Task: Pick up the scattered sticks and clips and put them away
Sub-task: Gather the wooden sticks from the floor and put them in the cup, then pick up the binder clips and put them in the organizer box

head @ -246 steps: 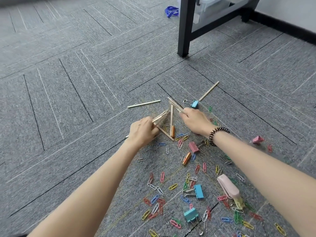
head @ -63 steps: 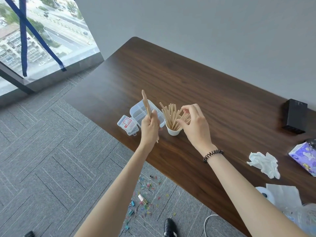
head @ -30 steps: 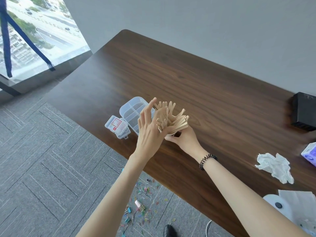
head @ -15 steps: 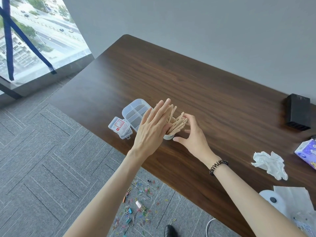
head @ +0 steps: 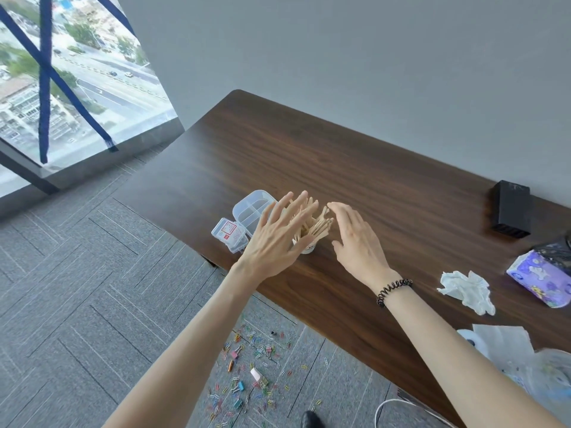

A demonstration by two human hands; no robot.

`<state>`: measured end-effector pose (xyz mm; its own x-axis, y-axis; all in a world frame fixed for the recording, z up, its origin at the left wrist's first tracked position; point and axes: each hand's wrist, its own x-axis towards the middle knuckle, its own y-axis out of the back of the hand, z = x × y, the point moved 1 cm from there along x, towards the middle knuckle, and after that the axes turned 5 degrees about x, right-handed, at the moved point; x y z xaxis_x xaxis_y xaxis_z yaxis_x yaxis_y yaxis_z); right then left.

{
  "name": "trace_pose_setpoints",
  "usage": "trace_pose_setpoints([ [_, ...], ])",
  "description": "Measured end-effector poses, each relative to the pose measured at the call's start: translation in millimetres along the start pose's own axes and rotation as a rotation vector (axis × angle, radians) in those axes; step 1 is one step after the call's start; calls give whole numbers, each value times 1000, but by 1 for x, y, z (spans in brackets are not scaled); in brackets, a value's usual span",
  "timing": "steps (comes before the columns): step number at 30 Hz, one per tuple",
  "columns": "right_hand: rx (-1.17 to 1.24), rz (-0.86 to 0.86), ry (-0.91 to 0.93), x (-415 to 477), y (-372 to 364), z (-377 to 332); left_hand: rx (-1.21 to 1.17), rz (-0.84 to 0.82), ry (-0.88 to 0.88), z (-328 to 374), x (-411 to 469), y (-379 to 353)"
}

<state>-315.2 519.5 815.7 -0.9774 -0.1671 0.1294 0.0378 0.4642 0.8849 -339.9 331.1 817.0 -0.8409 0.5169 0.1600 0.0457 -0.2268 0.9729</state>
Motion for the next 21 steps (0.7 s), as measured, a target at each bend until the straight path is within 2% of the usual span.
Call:
trace_pose_setpoints([
  [6, -107, 20, 140, -23, 20, -40, 67, 71, 15, 3, -50, 23],
  [10, -100, -20, 158, -58, 11, -76, 100, 53, 39, -2, -104, 26],
  [21, -87, -211, 69, -222, -95, -177, 49, -138, 8, -22, -314, -7],
])
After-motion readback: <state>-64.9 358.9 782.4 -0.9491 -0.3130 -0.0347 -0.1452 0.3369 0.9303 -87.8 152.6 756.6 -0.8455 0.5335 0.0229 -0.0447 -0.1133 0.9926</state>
